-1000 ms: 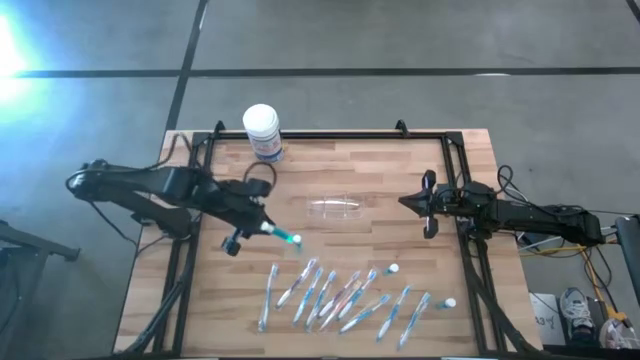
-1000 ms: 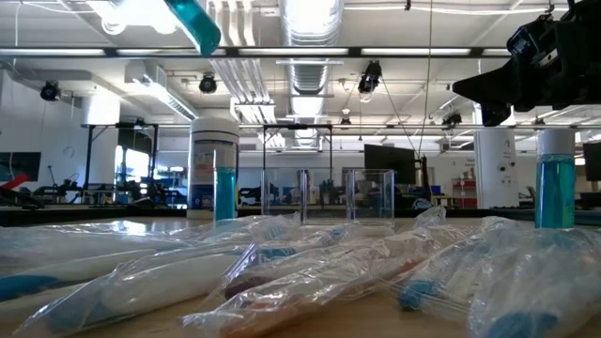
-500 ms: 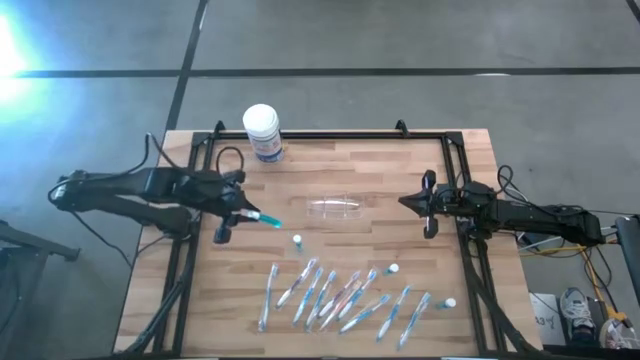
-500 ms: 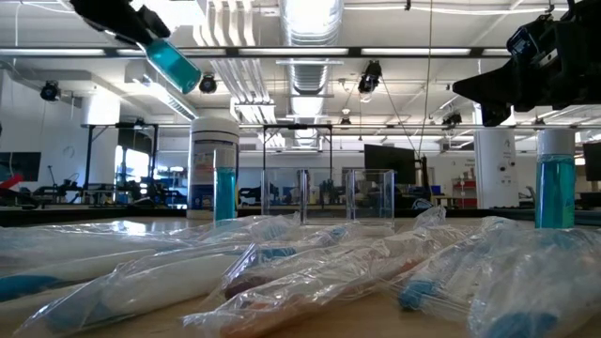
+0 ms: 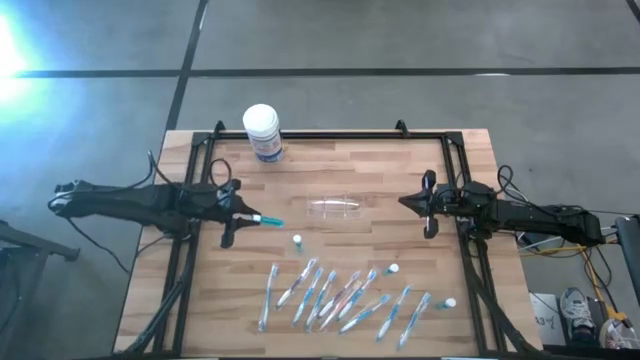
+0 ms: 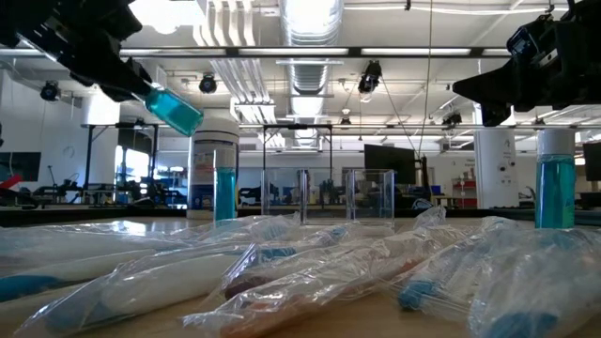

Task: Pick & Place toothbrushing station
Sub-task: Put the blue mouthwash into the transparent bin organizer

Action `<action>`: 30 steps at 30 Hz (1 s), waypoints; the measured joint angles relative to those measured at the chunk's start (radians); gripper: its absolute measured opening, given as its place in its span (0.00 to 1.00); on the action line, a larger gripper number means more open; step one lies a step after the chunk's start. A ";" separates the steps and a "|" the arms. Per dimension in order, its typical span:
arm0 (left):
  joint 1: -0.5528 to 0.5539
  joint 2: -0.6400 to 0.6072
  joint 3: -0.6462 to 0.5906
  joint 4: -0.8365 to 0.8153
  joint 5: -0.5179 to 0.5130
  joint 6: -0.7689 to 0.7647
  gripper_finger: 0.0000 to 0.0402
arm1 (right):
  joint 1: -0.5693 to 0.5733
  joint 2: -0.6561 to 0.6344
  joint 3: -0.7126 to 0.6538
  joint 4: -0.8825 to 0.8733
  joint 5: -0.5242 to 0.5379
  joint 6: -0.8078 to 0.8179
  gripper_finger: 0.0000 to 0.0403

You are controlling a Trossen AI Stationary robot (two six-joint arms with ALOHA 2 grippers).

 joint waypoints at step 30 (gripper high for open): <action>0.075 0.330 0.399 0.007 -0.139 0.119 0.25 | 0.000 0.001 0.000 0.000 0.000 -0.002 0.03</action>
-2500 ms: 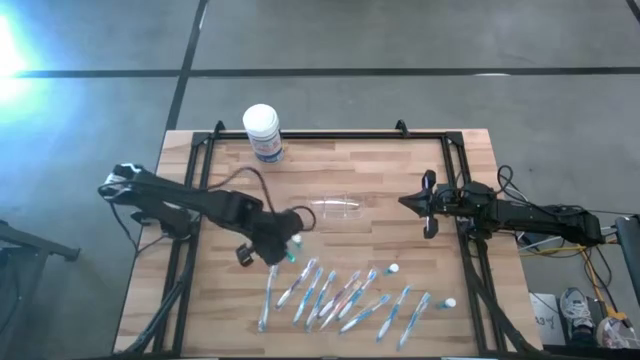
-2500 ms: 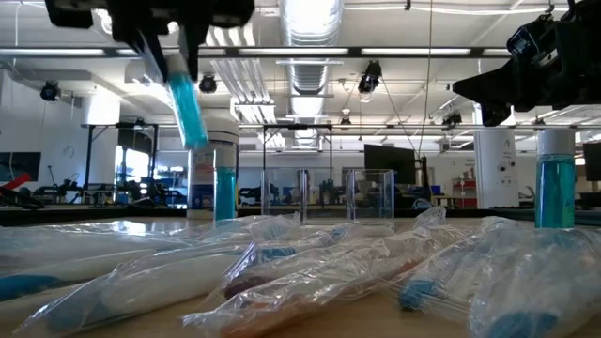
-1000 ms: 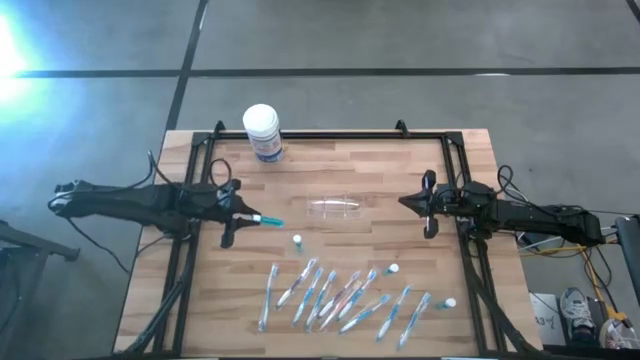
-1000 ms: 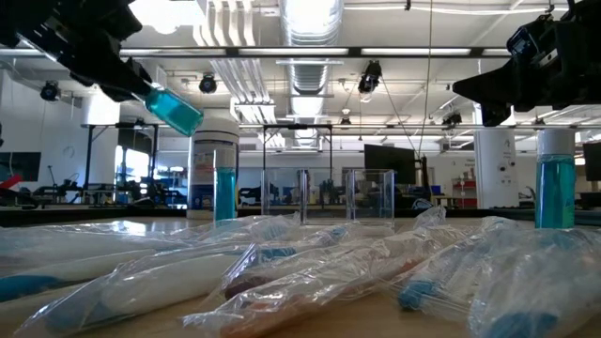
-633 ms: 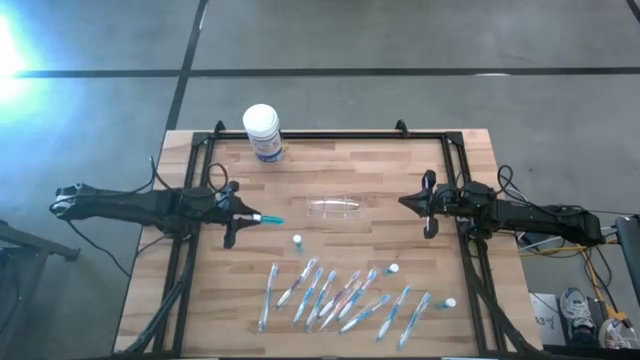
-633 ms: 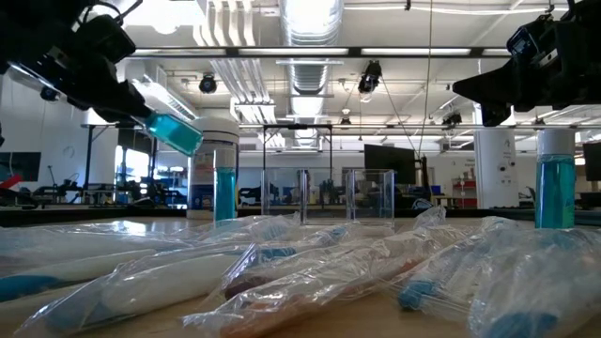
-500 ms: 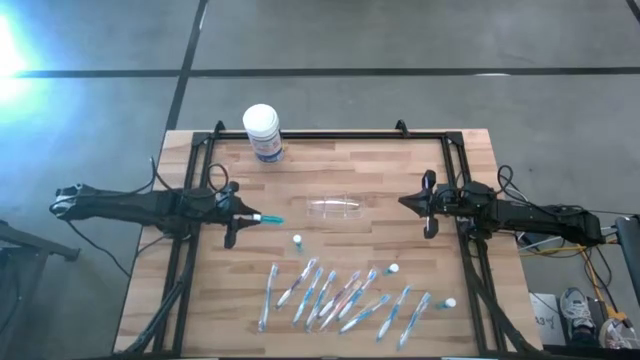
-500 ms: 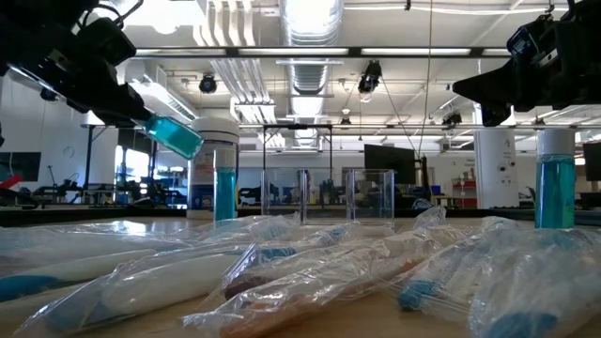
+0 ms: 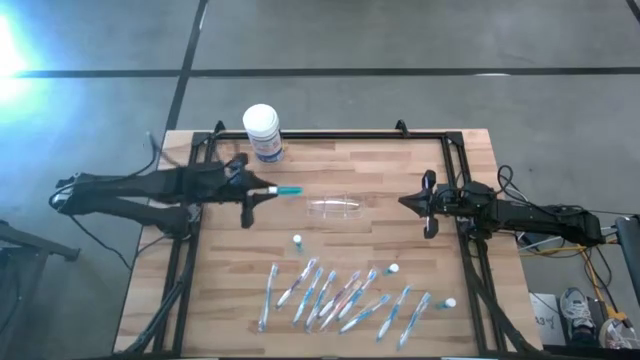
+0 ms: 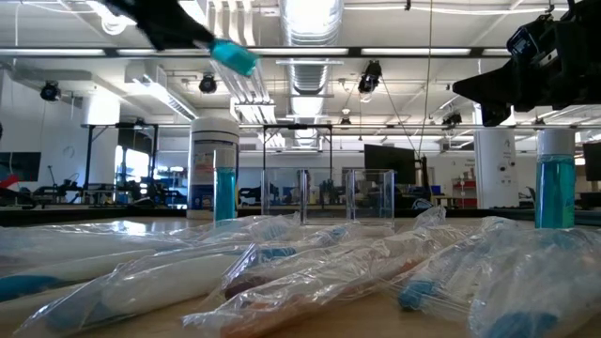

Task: Pick & Place toothbrushing station
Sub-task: Put the blue mouthwash into the transparent bin organizer

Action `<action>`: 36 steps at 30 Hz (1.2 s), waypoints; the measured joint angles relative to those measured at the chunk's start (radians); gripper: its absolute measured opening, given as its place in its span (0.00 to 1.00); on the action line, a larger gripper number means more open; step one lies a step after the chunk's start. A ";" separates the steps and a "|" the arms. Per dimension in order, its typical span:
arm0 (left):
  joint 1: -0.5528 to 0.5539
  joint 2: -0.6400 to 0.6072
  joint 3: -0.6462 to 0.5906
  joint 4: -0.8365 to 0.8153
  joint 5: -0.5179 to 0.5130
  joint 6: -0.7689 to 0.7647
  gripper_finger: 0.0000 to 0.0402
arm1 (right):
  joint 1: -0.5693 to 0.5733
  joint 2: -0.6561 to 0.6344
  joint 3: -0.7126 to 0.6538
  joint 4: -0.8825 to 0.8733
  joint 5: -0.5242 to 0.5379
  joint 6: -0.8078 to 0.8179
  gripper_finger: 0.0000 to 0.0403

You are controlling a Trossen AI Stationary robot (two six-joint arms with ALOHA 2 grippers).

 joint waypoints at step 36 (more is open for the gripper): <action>0.119 1.219 1.307 -0.903 0.095 0.365 0.25 | 0.000 0.001 0.000 0.000 0.000 0.003 0.03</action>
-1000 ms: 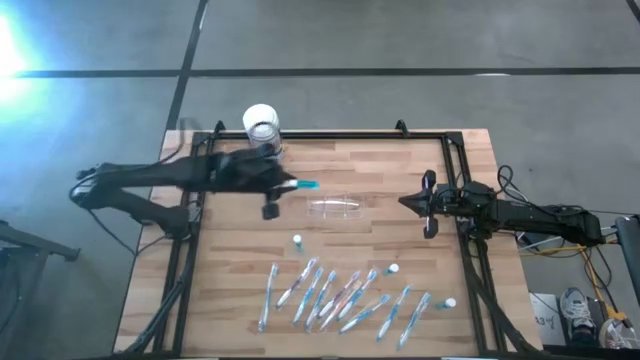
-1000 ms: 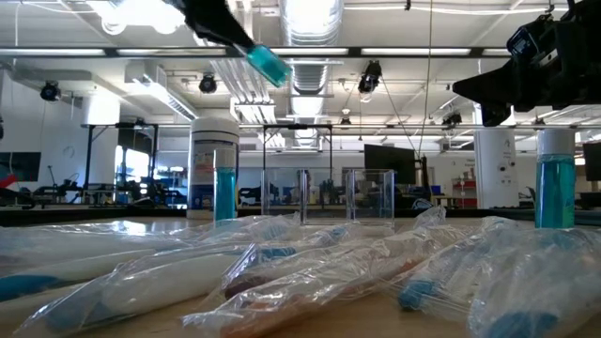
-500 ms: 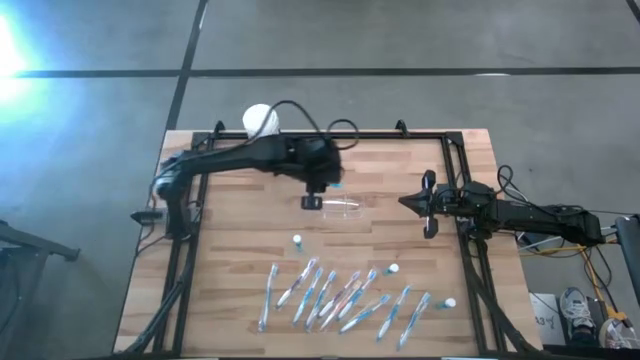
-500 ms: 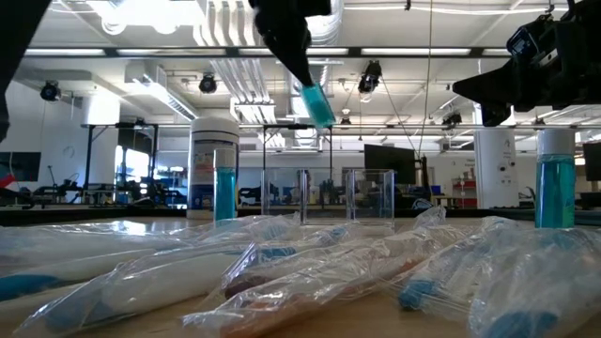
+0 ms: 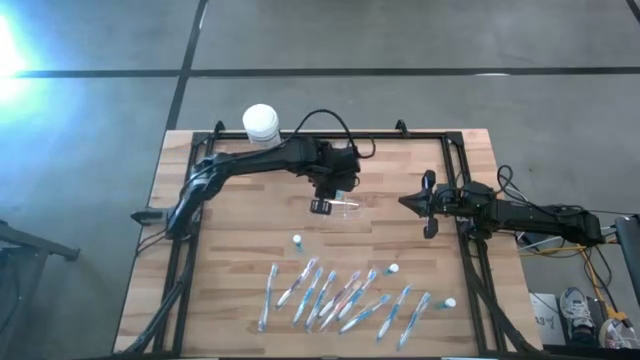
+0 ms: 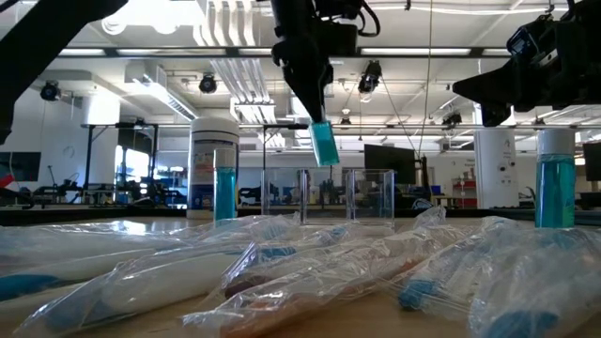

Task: Pick & Place toothbrushing station
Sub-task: Put the blue mouthwash into the transparent bin organizer

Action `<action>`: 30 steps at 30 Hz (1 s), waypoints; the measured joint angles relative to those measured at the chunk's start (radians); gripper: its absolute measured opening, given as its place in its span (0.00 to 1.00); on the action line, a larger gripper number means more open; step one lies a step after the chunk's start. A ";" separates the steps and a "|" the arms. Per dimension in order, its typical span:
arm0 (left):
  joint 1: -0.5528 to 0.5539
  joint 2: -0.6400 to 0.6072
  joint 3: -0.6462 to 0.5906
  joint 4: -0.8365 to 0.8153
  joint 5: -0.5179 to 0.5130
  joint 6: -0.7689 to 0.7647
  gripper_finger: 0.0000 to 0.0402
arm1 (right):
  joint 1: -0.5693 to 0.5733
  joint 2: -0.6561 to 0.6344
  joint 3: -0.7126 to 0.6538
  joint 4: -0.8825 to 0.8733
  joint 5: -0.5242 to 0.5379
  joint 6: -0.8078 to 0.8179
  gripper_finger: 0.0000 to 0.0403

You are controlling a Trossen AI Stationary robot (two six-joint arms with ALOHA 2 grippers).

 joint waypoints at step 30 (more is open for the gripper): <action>0.011 0.010 -0.162 0.114 0.017 -0.093 0.25 | 0.000 0.001 0.000 0.000 0.000 0.000 0.03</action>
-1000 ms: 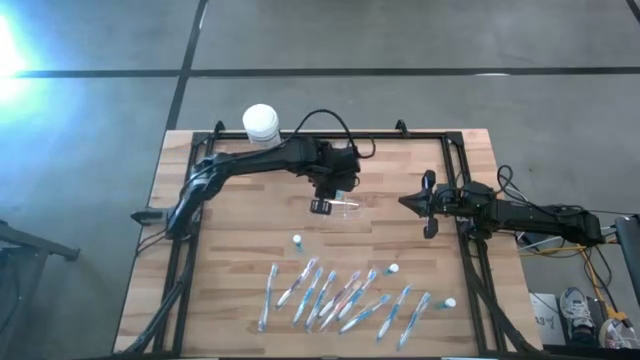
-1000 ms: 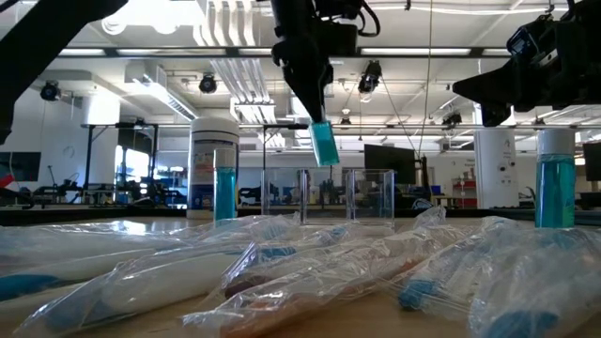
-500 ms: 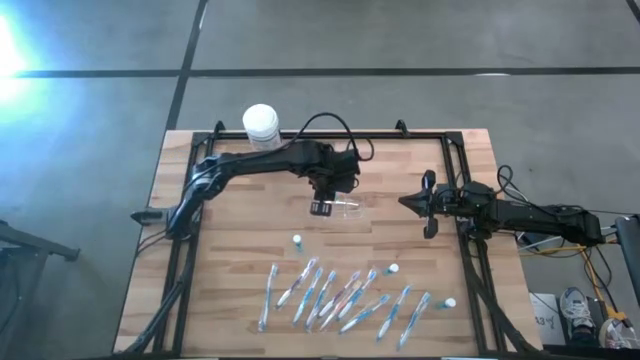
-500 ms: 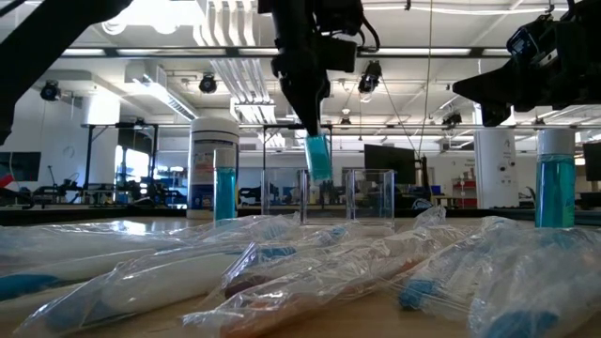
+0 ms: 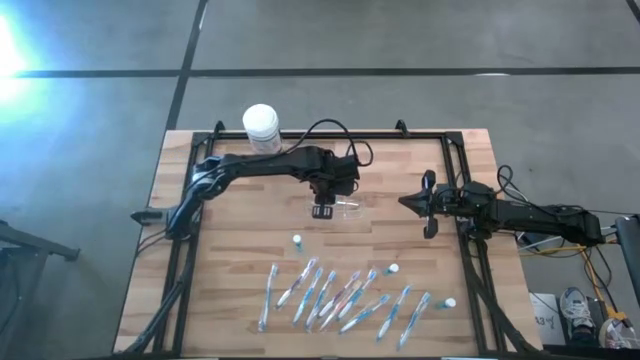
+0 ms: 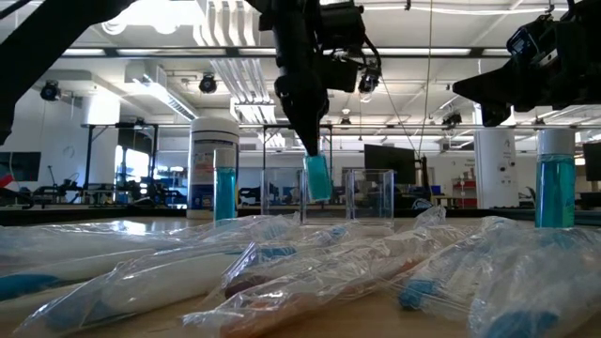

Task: Pick & Place toothbrushing station
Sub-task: Put the blue mouthwash into the transparent bin organizer

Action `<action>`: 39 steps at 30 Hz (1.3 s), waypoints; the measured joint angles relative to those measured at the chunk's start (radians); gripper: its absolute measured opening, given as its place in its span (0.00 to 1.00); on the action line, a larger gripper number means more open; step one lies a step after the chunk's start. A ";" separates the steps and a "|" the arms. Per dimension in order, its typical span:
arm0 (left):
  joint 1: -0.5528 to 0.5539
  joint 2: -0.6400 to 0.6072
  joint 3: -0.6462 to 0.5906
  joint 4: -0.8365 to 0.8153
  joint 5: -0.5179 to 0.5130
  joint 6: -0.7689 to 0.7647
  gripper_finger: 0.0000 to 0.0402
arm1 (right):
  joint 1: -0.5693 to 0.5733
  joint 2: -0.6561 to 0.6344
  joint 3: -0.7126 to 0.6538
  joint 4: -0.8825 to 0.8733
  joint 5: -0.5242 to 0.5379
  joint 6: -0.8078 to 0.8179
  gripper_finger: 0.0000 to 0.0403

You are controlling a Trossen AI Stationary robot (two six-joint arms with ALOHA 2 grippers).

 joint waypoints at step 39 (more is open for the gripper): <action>0.013 -0.005 -0.133 0.076 -0.004 -0.018 0.25 | 0.000 -0.001 0.000 0.001 0.000 -0.003 0.03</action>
